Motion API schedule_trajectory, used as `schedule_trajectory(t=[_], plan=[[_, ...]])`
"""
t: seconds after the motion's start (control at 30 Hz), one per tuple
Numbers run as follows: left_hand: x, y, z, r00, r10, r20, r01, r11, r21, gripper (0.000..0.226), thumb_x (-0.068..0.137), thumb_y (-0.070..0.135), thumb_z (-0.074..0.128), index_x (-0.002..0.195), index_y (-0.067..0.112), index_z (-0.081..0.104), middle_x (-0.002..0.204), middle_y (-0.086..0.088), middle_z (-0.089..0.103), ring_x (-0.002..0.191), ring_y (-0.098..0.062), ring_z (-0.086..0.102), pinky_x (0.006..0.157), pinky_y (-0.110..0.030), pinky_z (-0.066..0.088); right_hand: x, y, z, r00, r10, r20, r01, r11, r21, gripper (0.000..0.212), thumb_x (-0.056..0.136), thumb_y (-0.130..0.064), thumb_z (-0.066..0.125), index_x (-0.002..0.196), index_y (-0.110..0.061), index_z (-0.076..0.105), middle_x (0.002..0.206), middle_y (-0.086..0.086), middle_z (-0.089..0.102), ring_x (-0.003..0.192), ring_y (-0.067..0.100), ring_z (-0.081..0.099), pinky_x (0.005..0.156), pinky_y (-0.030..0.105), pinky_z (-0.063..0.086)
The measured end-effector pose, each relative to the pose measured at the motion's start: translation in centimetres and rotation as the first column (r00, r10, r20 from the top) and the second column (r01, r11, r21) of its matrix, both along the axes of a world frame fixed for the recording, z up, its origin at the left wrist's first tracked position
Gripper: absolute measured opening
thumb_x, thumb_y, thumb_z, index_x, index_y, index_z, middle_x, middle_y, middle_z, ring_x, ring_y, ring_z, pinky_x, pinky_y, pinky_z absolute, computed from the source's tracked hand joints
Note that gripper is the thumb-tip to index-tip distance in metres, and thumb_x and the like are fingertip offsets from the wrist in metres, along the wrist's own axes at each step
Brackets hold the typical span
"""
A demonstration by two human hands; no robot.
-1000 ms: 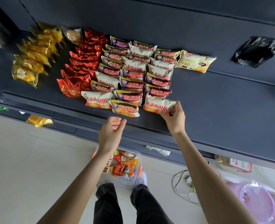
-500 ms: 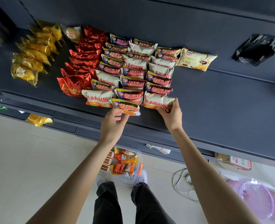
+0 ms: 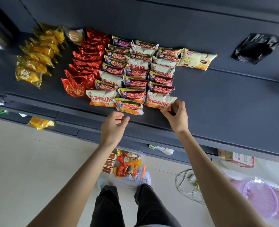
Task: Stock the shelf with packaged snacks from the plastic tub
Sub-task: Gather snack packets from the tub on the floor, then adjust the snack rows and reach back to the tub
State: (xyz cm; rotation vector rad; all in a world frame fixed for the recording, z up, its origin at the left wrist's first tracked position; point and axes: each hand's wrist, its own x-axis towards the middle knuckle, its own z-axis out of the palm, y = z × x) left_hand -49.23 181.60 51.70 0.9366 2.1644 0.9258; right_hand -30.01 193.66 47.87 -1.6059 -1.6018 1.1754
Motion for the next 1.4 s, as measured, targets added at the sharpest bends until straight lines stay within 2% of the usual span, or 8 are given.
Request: schedule_trajectory(t=[0.13,0.3,0.43,0.53,0.63,0.8,1.1,1.4], plan=[[-0.6,-1.3,-0.1,0.994,-0.082,-0.073,0.079,0.996,-0.041,0.030,0.092,0.031,0.061,0.114,0.011,0.061,0.118,-0.002,0.065,0.104,-0.014,0.059,0.078,-0.021,0.043,0.7,-1.8,0.5,1.000,-0.017,0.022,0.018,0.999,-0.038,0.055,0.080,-0.020,0.076,0.125,-0.011,0.046,0.127,0.005,0.056,0.119,0.018,0.053,0.101,0.031,0.045],[-2.3,-3.7,0.2,0.969,-0.207,-0.136,0.198,0.977,-0.079,0.035,0.092,0.035,0.060,0.117,0.011,0.059,0.118,-0.004,0.063,0.108,-0.020,0.059,0.084,-0.038,0.054,0.7,-6.1,1.9,0.972,0.016,0.234,0.001,0.997,-0.072,0.067,0.088,-0.036,0.065,0.143,-0.012,0.035,0.143,0.006,0.040,0.132,0.022,0.037,0.109,0.035,0.035],[-4.2,-7.0,0.2,0.863,-0.393,-0.319,0.375,0.920,-0.119,0.038,0.090,0.043,0.060,0.115,0.014,0.059,0.110,-0.003,0.063,0.090,-0.014,0.058,0.064,-0.025,0.045,-1.4,-12.2,3.1,0.873,0.156,0.462,-0.159,0.987,-0.032,0.071,0.094,-0.046,0.052,0.150,-0.013,0.024,0.155,0.005,0.026,0.141,0.024,0.024,0.115,0.038,0.024],[-6.4,-10.4,-0.5,0.726,-0.536,-0.432,0.486,0.843,-0.230,0.057,0.090,0.050,0.055,0.132,0.012,0.051,0.129,-0.008,0.058,0.112,-0.024,0.058,0.082,-0.031,0.048,-3.9,-17.1,3.1,0.776,0.221,0.591,-0.248,0.968,-0.036,0.074,0.095,-0.054,0.042,0.152,-0.013,0.016,0.160,0.002,0.015,0.145,0.021,0.015,0.116,0.036,0.016],[-8.6,-14.0,-0.9,0.644,-0.627,-0.438,0.510,0.779,-0.366,0.073,0.092,0.056,0.047,0.146,0.009,0.033,0.150,-0.011,0.038,0.136,-0.027,0.039,0.108,-0.038,0.035,-6.3,-21.4,2.3,0.701,0.307,0.643,-0.314,0.943,-0.108,0.078,0.095,-0.060,0.031,0.153,-0.015,0.007,0.161,0.001,0.003,0.148,0.017,0.004,0.117,0.033,0.005],[-11.6,-19.3,-3.2,0.551,-0.728,-0.409,0.525,0.683,-0.508,0.080,0.093,0.062,0.035,0.151,0.008,0.020,0.158,-0.012,0.020,0.144,-0.026,0.023,0.117,-0.044,0.020,-8.8,-27.5,-0.4,0.607,0.428,0.670,-0.397,0.893,-0.212,0.098,0.077,-0.079,0.001,0.153,-0.018,-0.004,0.161,0.000,0.002,0.148,0.018,0.002,0.118,0.037,0.002],[-12.9,-25.4,-13.8,0.553,-0.794,-0.253,0.465,0.546,-0.697,0.082,0.095,0.061,0.028,0.154,0.011,0.001,0.161,-0.012,0.003,0.148,-0.025,0.011,0.119,-0.045,0.009,-8.4,-31.6,-11.5,0.494,0.615,0.615,-0.425,0.788,-0.446,0.087,0.085,-0.076,0.011,0.153,-0.023,-0.004,0.161,0.003,0.002,0.147,0.023,0.008,0.118,0.043,0.009],[-12.0,-28.1,-28.6,0.673,-0.727,-0.138,0.449,0.550,-0.704,0.081,0.095,0.060,0.026,0.154,0.011,0.000,0.161,-0.011,0.004,0.148,-0.023,0.010,0.119,-0.039,0.006,-6.2,-32.6,-27.3,0.613,0.652,0.446,-0.327,0.723,-0.609,0.075,0.093,-0.062,0.031,0.152,-0.028,-0.003,0.161,0.002,0.009,0.145,0.025,0.016,0.114,0.039,0.018]])
